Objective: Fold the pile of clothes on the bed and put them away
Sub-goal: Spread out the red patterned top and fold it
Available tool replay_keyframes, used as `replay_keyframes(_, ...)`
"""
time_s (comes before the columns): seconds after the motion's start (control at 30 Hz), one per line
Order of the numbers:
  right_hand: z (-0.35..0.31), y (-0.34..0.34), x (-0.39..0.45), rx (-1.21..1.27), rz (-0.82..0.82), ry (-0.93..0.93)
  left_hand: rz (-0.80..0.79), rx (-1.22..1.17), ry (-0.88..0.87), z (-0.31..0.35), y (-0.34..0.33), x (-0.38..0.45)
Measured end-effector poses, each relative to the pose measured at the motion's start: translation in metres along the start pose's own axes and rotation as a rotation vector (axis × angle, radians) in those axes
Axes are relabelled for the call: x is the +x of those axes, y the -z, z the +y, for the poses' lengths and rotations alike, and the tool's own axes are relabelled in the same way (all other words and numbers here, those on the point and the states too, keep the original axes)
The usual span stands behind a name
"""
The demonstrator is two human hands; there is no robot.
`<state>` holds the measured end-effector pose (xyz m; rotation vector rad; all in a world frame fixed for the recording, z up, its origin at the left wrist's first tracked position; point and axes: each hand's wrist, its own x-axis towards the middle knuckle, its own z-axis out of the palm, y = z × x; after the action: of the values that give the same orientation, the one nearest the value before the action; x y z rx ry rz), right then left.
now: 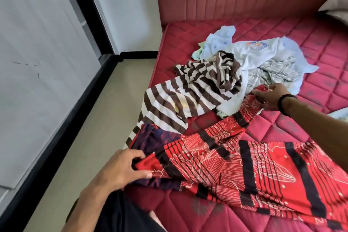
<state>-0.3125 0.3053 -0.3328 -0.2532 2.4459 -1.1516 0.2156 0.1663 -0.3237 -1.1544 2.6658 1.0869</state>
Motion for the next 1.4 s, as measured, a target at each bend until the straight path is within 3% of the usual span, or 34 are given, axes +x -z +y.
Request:
replay_keyframes(0.17,-0.005,0.005,-0.006,-0.267,0.21,0.225,0.035,0.049,-0.015,-0.007,-0.006,0.006)
replay_keyframes(0.37,0.011,0.104,-0.082,0.207,0.221,0.359,0.042,0.085,-0.017,-0.011,-0.008,0.008)
replay_keyframes(0.53,0.116,0.199,-0.164,0.413,0.089,0.118,0.005,0.071,0.012,0.008,-0.004,-0.001)
replay_keyframes(0.63,0.167,0.211,-0.183,0.405,0.143,0.047,0.002,0.022,0.021,0.025,-0.003,-0.005)
replay_keyframes(0.77,0.216,0.183,-0.191,0.147,0.165,0.002,0.075,0.119,0.045,0.029,-0.003,-0.009)
replay_keyframes(0.9,0.228,0.17,-0.189,-0.2,0.45,0.099,0.452,0.395,0.011,0.037,-0.022,-0.012)
replay_keyframes(0.97,0.22,0.176,-0.187,-0.324,0.409,0.026,0.549,0.375,-0.12,0.079,-0.048,-0.02)
replay_keyframes(1.07,0.223,0.184,-0.183,-0.431,0.217,-0.192,0.42,0.219,-0.418,0.157,-0.114,-0.022)
replay_keyframes(1.17,0.226,0.186,-0.182,-0.428,0.19,-0.246,0.207,0.21,-0.541,0.223,-0.193,-0.006)
replay_keyframes(1.27,0.227,0.188,-0.179,-0.277,0.166,-0.213,0.097,0.282,-0.606,0.271,-0.265,0.011)
replay_keyframes(1.4,0.209,0.179,-0.193,-0.077,0.186,-0.037,0.059,0.421,-0.611,0.274,-0.317,0.018)
